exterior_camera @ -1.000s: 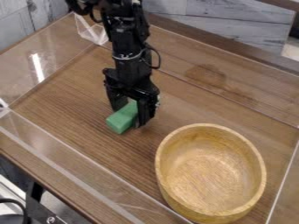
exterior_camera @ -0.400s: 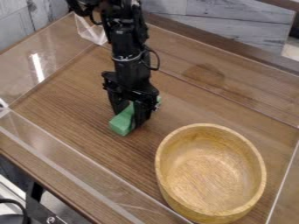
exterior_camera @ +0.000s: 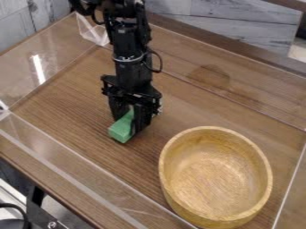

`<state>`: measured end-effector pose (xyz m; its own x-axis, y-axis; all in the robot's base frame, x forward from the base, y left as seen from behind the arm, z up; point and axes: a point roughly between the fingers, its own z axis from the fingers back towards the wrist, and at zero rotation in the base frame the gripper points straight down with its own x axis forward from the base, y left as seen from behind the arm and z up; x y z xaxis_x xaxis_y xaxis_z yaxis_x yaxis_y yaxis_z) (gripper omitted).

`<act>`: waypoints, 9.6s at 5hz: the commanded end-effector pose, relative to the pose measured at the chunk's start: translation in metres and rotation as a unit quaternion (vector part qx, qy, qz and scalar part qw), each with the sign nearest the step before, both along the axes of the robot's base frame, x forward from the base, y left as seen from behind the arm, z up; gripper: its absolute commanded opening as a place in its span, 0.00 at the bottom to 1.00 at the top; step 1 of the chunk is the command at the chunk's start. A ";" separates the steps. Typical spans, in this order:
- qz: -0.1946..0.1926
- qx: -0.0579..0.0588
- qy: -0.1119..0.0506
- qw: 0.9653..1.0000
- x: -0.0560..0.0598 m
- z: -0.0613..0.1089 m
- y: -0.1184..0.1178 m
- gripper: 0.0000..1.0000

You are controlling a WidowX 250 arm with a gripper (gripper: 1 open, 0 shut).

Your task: Put the green block in the brown bowl

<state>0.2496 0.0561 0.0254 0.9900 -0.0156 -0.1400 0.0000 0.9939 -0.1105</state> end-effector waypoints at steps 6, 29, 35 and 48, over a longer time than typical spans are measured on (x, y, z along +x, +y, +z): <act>-0.068 0.013 -0.046 0.997 -0.007 0.168 -0.136 0.00; -0.005 0.004 -0.130 0.991 -0.031 0.065 -0.162 0.00; 0.003 -0.008 -0.122 0.993 -0.018 0.058 -0.157 0.00; 0.019 -0.046 -0.109 0.993 0.002 0.048 -0.143 0.00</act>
